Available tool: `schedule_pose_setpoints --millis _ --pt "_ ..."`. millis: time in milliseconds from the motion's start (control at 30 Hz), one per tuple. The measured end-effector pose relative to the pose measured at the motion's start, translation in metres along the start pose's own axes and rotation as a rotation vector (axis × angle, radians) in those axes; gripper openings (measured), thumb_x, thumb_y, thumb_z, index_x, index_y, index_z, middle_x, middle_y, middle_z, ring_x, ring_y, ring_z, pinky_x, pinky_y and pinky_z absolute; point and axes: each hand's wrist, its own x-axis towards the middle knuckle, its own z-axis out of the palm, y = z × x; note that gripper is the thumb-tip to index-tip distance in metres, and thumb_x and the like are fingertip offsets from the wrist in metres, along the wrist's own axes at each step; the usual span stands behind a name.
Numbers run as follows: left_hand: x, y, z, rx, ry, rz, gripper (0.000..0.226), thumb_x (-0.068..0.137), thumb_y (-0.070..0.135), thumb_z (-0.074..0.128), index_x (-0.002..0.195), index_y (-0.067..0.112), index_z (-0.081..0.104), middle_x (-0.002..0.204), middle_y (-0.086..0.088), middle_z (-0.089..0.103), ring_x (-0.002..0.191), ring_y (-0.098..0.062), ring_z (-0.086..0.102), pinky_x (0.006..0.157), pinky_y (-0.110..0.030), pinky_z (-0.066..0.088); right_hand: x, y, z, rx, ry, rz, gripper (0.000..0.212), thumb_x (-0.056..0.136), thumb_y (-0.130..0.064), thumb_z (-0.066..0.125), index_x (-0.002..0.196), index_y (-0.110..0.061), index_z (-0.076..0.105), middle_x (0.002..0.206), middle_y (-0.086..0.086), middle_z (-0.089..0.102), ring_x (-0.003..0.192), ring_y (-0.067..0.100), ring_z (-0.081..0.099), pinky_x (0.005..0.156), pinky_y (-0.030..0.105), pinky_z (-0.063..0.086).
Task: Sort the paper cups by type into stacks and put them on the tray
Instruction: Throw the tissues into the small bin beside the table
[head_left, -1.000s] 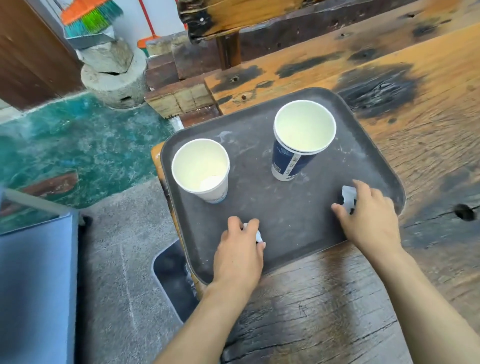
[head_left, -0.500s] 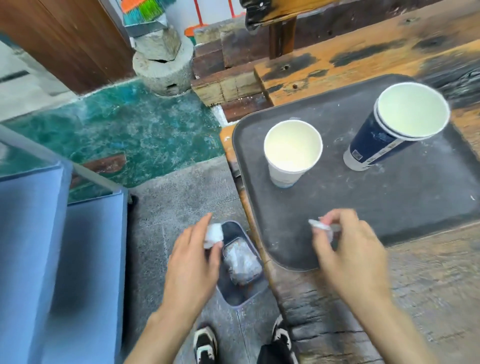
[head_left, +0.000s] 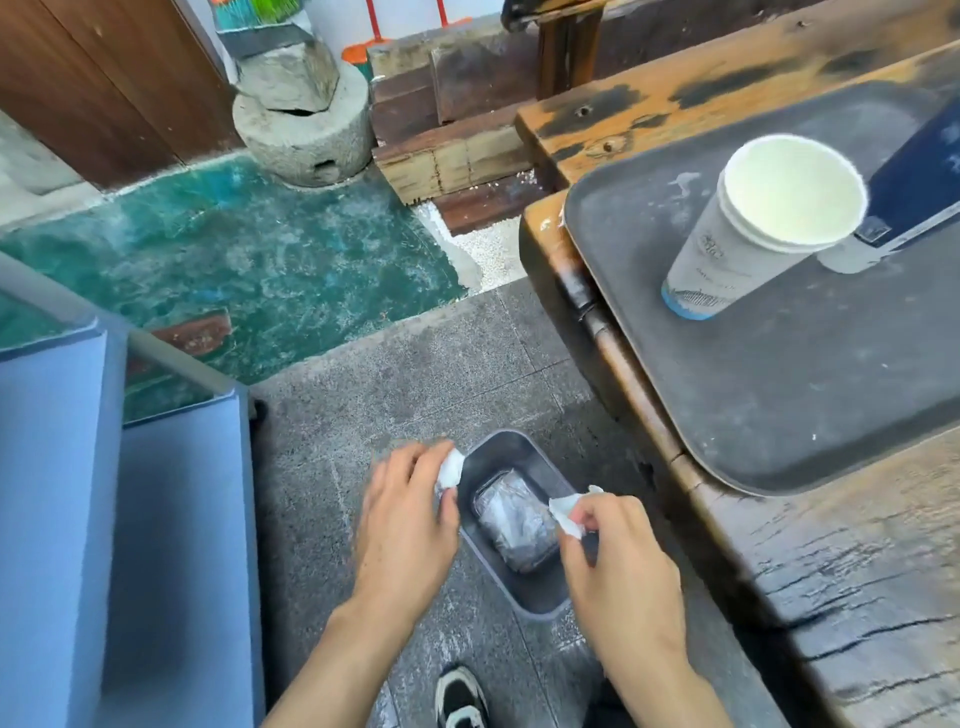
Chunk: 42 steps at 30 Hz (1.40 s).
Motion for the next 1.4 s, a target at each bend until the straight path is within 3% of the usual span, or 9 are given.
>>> schedule_pose_setpoints --millis 167,367,533,667,833,967,1067,1233,1400 --pt "0.012 -0.041 0.070 -0.048 -0.106 0.019 0.040 0.089 0.010 0.064 0.126 0.020 0.053 0.124 -0.001 0.054 0.117 -0.017 0.049 0.101 -0.031 0.038 0.006 0.054 0.074 -0.096 -0.064 0.162 0.013 0.083 -0.014 0.057 0.095 -0.021 0.055 0.107 -0.001 0.052 0.077 0.031 0.063 0.061 0.036 0.041" --pt "0.034 -0.083 0.153 -0.058 -0.147 0.058 0.029 0.086 0.007 0.067 0.112 0.017 0.060 0.116 0.001 0.054 0.098 -0.003 0.039 0.091 -0.021 0.032 0.021 0.112 0.151 -0.179 -0.137 0.203 0.020 0.083 -0.009 0.056 0.102 -0.017 0.058 0.115 0.002 0.054 0.077 0.033 0.064 0.064 0.039 0.049" --pt "0.040 -0.107 0.202 -0.003 -0.244 0.042 0.034 0.088 0.018 0.065 0.121 0.021 0.059 0.129 0.002 0.052 0.120 -0.018 0.047 0.105 -0.034 0.038 0.029 0.142 0.198 -0.208 -0.172 0.142 0.035 0.083 -0.028 0.062 0.117 -0.024 0.056 0.126 -0.004 0.050 0.089 0.025 0.066 0.068 0.037 0.051" --pt "0.039 -0.113 0.203 0.047 -0.214 -0.018 0.031 0.088 0.020 0.065 0.118 0.022 0.062 0.130 0.002 0.053 0.122 -0.019 0.047 0.104 -0.040 0.041 0.033 0.145 0.201 -0.225 -0.135 0.138 0.035 0.086 -0.029 0.059 0.120 -0.023 0.056 0.127 -0.003 0.052 0.085 0.023 0.067 0.064 0.032 0.050" --pt "0.041 -0.096 0.163 0.057 -0.187 -0.001 0.030 0.089 0.018 0.064 0.118 0.022 0.061 0.131 0.000 0.052 0.123 -0.020 0.046 0.104 -0.041 0.041 0.036 0.116 0.162 -0.217 -0.088 0.096 0.035 0.087 -0.028 0.057 0.121 -0.021 0.056 0.128 -0.003 0.052 0.098 0.024 0.063 0.073 0.034 0.050" --pt "0.043 -0.057 0.101 0.063 -0.098 0.048 0.028 0.090 0.019 0.062 0.118 0.023 0.061 0.135 0.000 0.052 0.130 -0.020 0.044 0.113 -0.044 0.034 0.030 0.071 0.102 -0.197 -0.025 0.029 0.035 0.085 -0.027 0.060 0.119 -0.021 0.059 0.126 -0.004 0.055 0.101 0.023 0.061 0.078 0.034 0.050" --pt "0.040 -0.019 0.045 0.060 -0.039 0.096 0.031 0.090 0.020 0.060 0.122 0.021 0.060 0.135 -0.001 0.053 0.130 -0.019 0.045 0.113 -0.043 0.031 0.016 0.031 0.052 -0.176 0.025 -0.024 0.037 0.073 -0.023 0.074 0.110 -0.021 0.066 0.115 -0.002 0.063 0.091 0.023 0.067 0.069 0.033 0.055" --pt "0.035 0.053 -0.054 0.063 0.076 0.165 0.030 0.087 0.017 0.065 0.117 0.018 0.064 0.129 -0.005 0.058 0.122 -0.026 0.052 0.107 -0.046 0.037 -0.008 -0.031 -0.042 -0.111 0.108 -0.097 0.052 0.046 -0.027 0.087 0.095 -0.027 0.072 0.099 -0.008 0.071 0.074 0.011 0.070 0.053 0.018 0.052" --pt "0.006 0.128 -0.158 0.095 0.175 0.240 0.030 0.088 0.023 0.062 0.119 0.023 0.061 0.128 -0.002 0.058 0.121 -0.025 0.052 0.107 -0.046 0.039 -0.033 -0.073 -0.148 -0.103 0.261 -0.198 0.046 0.052 -0.031 0.078 0.097 -0.027 0.073 0.101 -0.006 0.071 0.077 0.014 0.070 0.054 0.022 0.054"
